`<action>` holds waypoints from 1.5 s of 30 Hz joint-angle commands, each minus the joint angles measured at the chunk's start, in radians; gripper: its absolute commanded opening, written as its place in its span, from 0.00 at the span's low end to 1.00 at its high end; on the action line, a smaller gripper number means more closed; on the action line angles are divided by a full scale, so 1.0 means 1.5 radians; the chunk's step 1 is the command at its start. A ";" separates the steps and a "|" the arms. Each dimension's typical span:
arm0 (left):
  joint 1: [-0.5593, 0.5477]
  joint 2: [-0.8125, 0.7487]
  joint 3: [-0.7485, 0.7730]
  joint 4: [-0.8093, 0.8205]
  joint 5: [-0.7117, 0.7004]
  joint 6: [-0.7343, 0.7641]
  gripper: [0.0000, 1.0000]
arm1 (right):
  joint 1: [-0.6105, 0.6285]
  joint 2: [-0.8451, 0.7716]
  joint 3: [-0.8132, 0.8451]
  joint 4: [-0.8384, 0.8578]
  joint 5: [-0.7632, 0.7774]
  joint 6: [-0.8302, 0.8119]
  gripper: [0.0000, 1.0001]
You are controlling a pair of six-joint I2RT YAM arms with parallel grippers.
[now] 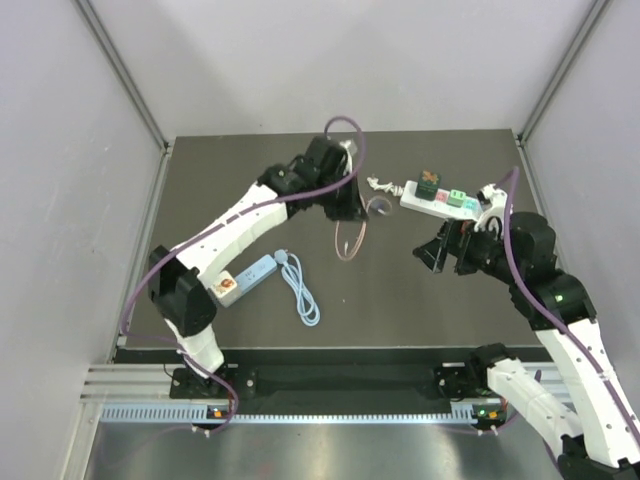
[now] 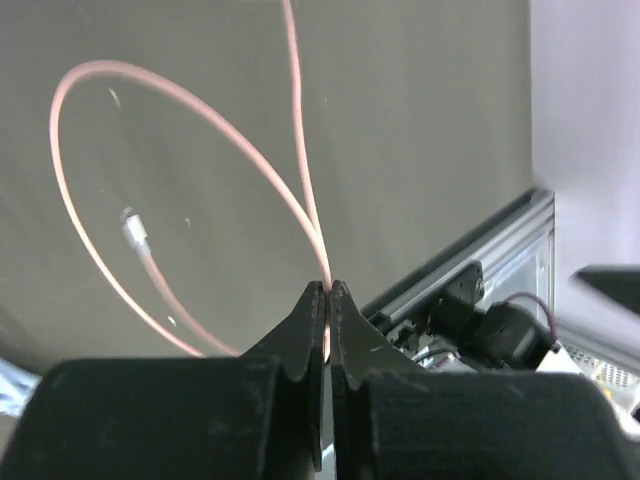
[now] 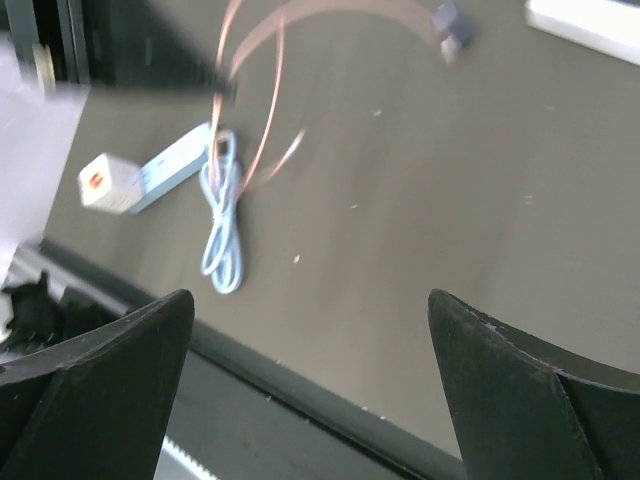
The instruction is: Insert the plug
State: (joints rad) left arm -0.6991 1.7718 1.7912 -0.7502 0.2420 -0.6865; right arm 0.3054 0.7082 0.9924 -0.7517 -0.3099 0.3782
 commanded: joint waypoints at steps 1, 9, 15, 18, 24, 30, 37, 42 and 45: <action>-0.026 -0.104 -0.156 0.082 0.018 -0.048 0.00 | 0.000 -0.027 -0.026 -0.005 0.105 0.033 1.00; -0.145 -0.254 -0.440 0.164 -0.012 -0.153 0.01 | -0.001 -0.053 -0.111 0.035 0.141 0.058 1.00; -0.180 -0.310 -0.468 0.098 -0.077 -0.147 0.56 | 0.000 -0.023 -0.177 0.103 0.114 0.088 1.00; -0.180 -0.320 -0.440 0.051 -0.141 -0.137 0.65 | 0.001 -0.017 -0.201 0.124 0.115 0.094 1.00; -0.180 -0.219 -0.324 -0.025 -0.299 -0.106 0.66 | 0.000 -0.042 -0.239 0.148 0.118 0.090 1.00; -0.168 -0.083 -0.216 0.046 -0.307 -0.088 0.65 | 0.000 -0.060 -0.272 0.139 0.097 0.076 1.00; -0.147 0.070 -0.023 -0.032 -0.258 0.251 0.55 | 0.000 -0.117 -0.282 0.152 -0.012 0.148 1.00; -0.135 0.106 0.001 -0.034 -0.171 0.390 0.56 | 0.001 -0.158 -0.234 0.119 -0.003 0.161 1.00; -0.091 0.174 0.086 -0.086 -0.066 0.422 0.67 | 0.001 -0.184 -0.185 0.093 0.012 0.147 1.00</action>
State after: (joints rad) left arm -0.8925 1.9556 1.7969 -0.8104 -0.0200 -0.2020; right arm 0.3054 0.4675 0.6014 -0.6018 -0.2935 0.5961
